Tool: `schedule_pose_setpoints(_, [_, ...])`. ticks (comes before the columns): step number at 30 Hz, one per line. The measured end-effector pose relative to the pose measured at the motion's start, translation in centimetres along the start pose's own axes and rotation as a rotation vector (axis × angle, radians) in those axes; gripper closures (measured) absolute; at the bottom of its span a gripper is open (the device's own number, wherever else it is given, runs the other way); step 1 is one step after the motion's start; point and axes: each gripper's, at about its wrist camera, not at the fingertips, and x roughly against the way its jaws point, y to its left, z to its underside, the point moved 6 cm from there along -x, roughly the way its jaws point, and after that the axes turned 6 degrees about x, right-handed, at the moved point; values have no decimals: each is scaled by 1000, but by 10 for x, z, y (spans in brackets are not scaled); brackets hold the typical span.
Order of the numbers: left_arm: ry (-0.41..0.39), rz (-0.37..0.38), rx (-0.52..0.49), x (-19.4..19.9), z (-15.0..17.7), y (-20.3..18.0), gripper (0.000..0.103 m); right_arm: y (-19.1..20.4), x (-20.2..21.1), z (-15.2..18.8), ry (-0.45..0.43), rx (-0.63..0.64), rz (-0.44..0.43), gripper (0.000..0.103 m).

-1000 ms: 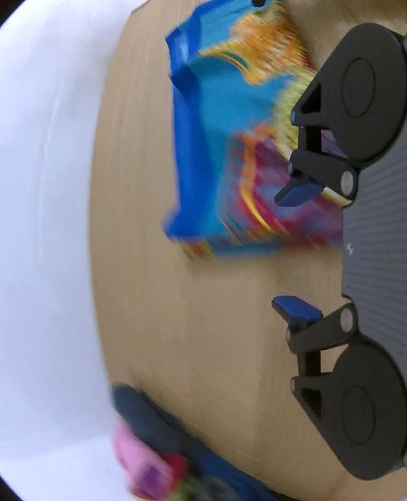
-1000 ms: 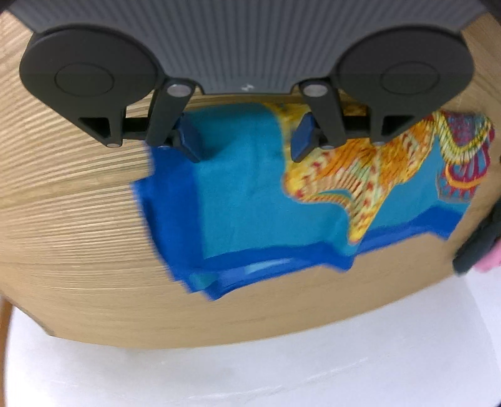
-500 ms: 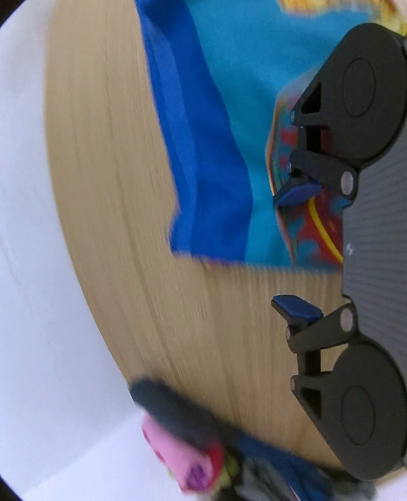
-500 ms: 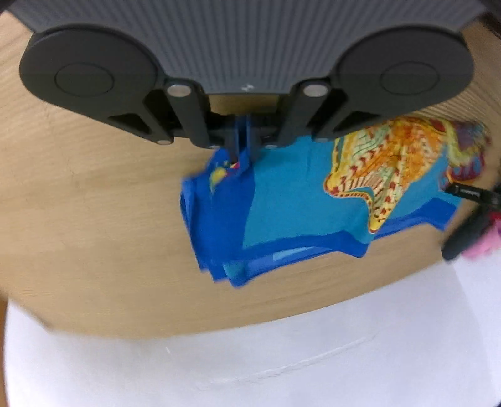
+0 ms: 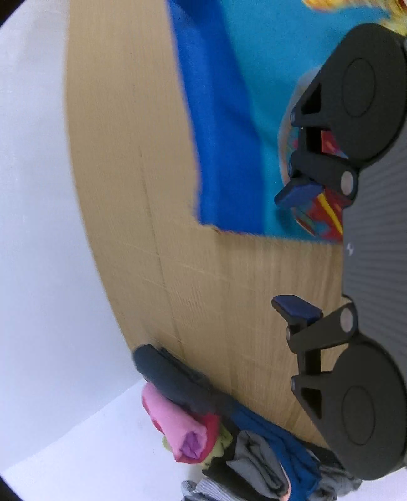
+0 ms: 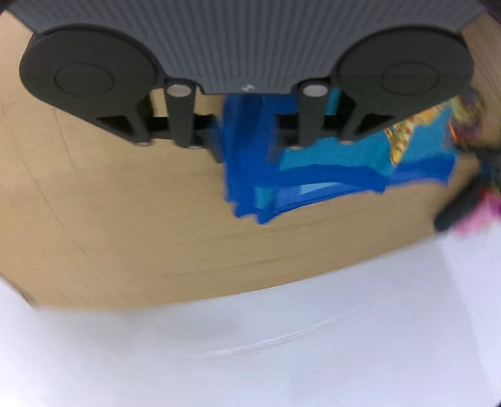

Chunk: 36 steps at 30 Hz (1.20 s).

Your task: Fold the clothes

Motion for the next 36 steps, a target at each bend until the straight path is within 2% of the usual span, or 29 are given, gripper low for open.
schedule_pose_setpoints(2, [-23, 54, 4, 12, -6, -10, 33, 12, -23, -2, 26, 77, -18, 66])
schedule_pose_setpoints(4, [-18, 99, -18, 12, -7, -22, 32, 16, -40, 0, 70, 95, -44, 67])
schedule_pose_setpoints(6, [8, 86, -54, 2, -2, -34, 32, 19, -44, 1, 72, 98, -45, 69])
schedule_pose_setpoints(7, [23, 66, -68, -4, 2, -38, 32, 21, -44, 2, 61, 101, -45, 86])
schedule_pose_setpoints(8, [42, 46, -75, -11, 6, -41, 33, 24, -42, 2, 49, 111, -44, 95])
schedule_pose_setpoints(10, [70, 20, -69, -21, 13, -42, 32, 27, -36, -2, 11, 132, -43, 98])
schedule_pose_setpoints(15, [61, -18, -73, -21, 14, -42, 30, 33, -26, -22, -70, 187, 1, 99])
schedule_pose_setpoints(17, [59, -50, -87, -22, 15, -41, 29, 38, -23, -38, -102, 264, 57, 99])
schedule_pose_setpoints(19, [49, -71, -103, -22, 15, -41, 27, 38, -29, -48, -107, 393, 168, 99])
schedule_pose_setpoints(20, [43, -76, -108, -21, 15, -43, 26, 34, -36, -52, -93, 427, 202, 99])
schedule_pose_setpoints(22, [36, -84, -111, -20, 15, -44, 24, 22, -51, -55, -42, 410, 193, 99])
schedule_pose_setpoints(24, [28, -92, -113, -20, 15, -45, 20, 17, -60, -55, -28, 394, 163, 99])
schedule_pose_setpoints(28, [20, -101, -123, -23, 13, -44, 19, 18, -89, -46, 31, 452, 171, 99])
schedule_pose_setpoints(30, [12, -118, -149, -27, 11, -45, 19, 14, -114, -40, 105, 422, 140, 97])
schedule_pose_setpoints(32, [0, -139, -185, -29, 11, -47, 19, 5, -126, -38, 148, 320, 129, 96])
schedule_pose_setpoints(33, [-9, -147, -204, -29, 11, -49, 20, -2, -124, -40, 138, 244, 127, 95])
schedule_pose_setpoints(35, [-22, -153, -220, -29, 11, -50, 20, -20, -99, -42, 59, 45, 94, 91])
schedule_pose_setpoints(36, [-18, -149, -211, -29, 10, -49, 22, -29, -82, -40, 18, -59, 66, 80])
